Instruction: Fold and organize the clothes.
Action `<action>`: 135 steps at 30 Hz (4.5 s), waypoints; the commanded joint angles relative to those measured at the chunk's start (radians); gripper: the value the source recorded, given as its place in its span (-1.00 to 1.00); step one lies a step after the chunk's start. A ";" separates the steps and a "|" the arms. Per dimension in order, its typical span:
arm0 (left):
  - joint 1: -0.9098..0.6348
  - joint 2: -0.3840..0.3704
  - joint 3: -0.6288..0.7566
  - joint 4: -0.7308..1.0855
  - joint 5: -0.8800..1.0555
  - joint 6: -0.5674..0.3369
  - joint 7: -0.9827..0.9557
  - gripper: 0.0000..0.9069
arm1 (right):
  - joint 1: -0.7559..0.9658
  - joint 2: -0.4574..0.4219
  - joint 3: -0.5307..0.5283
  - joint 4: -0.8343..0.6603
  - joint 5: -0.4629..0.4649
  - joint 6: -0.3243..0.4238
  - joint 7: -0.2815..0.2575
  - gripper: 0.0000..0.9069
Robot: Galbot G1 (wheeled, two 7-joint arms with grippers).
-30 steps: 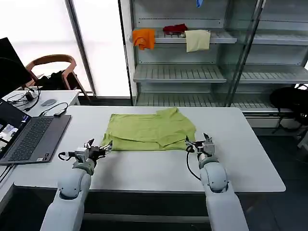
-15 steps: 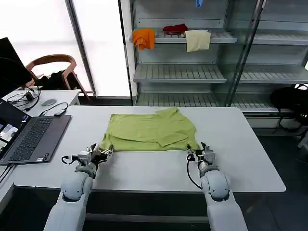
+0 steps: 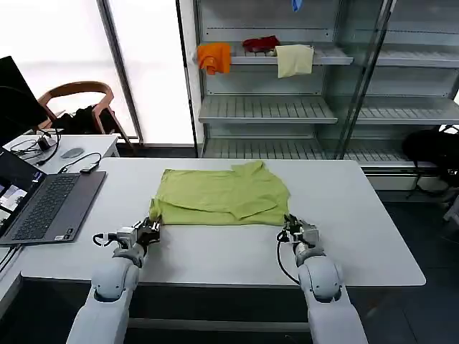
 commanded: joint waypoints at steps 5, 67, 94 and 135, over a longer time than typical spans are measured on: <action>0.102 0.003 -0.019 -0.118 -0.007 -0.009 0.000 -1.00 | -0.066 0.001 0.002 0.060 0.041 0.001 0.001 -1.00; 0.575 0.021 -0.160 -0.470 -0.113 -0.046 -0.030 1.00 | -0.547 -0.020 -0.026 0.470 0.010 0.000 0.007 1.00; -0.114 0.114 -0.027 -0.069 -0.222 0.048 -0.009 1.00 | 0.237 0.039 -0.074 -0.094 0.108 -0.012 0.028 1.00; -0.321 0.097 0.104 0.339 -0.117 0.048 0.084 0.04 | 0.499 0.153 -0.054 -0.584 0.023 0.000 0.042 -1.00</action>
